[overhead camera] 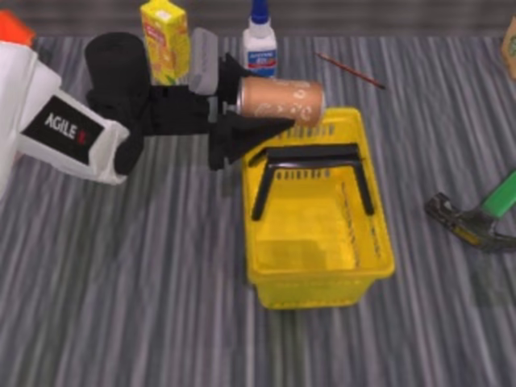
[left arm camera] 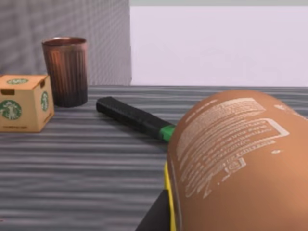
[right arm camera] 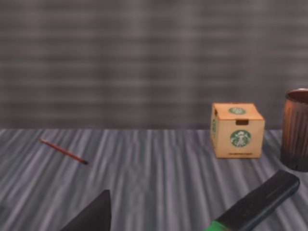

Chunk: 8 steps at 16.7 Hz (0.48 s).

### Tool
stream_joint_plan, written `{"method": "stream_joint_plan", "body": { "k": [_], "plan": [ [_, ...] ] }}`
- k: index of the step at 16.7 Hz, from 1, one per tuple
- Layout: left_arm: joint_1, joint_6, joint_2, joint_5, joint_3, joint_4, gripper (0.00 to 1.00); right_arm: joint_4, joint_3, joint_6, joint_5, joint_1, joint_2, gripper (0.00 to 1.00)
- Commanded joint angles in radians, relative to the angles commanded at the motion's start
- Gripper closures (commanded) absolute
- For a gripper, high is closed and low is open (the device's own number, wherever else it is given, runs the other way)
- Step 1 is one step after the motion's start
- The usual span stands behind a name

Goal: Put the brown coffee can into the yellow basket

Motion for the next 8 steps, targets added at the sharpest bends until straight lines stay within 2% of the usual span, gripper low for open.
{"method": "stream_joint_plan", "body": {
  "k": [2, 8],
  "plan": [
    [0.0, 0.0, 0.0, 0.0, 0.0, 0.0, 1.0, 0.0, 0.0, 0.0, 0.0, 0.0, 0.0, 0.0],
    [0.0, 0.0, 0.0, 0.0, 0.0, 0.0, 0.55, 0.0, 0.0, 0.0, 0.0, 0.0, 0.0, 0.0]
  ]
}}
